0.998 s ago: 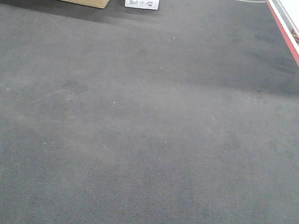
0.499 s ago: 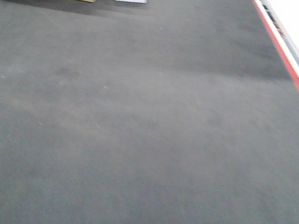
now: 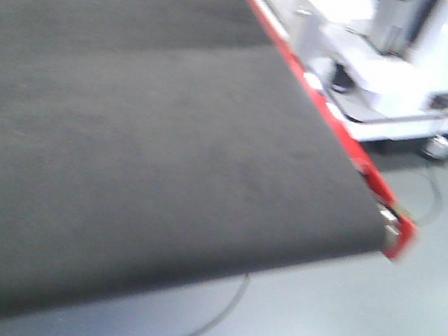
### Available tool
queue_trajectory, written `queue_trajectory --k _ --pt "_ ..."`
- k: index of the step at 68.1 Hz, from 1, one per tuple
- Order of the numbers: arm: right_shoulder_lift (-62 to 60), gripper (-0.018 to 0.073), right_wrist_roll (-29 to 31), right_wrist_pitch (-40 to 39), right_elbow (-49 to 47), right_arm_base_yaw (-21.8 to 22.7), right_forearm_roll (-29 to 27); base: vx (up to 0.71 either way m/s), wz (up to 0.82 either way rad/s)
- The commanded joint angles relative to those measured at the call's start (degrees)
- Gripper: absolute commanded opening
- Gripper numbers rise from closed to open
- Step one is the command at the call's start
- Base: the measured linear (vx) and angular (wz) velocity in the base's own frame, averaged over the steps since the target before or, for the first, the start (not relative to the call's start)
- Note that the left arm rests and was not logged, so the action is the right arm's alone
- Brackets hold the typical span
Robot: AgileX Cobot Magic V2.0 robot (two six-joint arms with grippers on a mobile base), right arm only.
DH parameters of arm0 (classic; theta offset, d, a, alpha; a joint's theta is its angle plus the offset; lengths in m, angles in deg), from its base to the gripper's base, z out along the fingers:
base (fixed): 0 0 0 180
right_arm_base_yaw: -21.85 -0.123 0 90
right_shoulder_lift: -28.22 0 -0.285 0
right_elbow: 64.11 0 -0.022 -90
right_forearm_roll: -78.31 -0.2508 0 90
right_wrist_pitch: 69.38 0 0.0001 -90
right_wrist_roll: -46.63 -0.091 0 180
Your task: Pour parts from conveyor to right shelf
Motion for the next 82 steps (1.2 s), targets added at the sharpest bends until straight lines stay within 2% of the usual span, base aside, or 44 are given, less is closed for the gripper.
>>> queue_trajectory --k 1,52,82 --pt "0.76 -0.0006 0.27 -4.34 -1.54 0.04 -0.08 -0.34 -0.67" --pt "0.76 -0.0006 0.27 -4.16 -1.54 0.04 -0.08 -0.33 -0.60" --pt "0.76 -0.0006 0.27 -4.16 -1.54 0.04 -0.08 -0.26 -0.89"
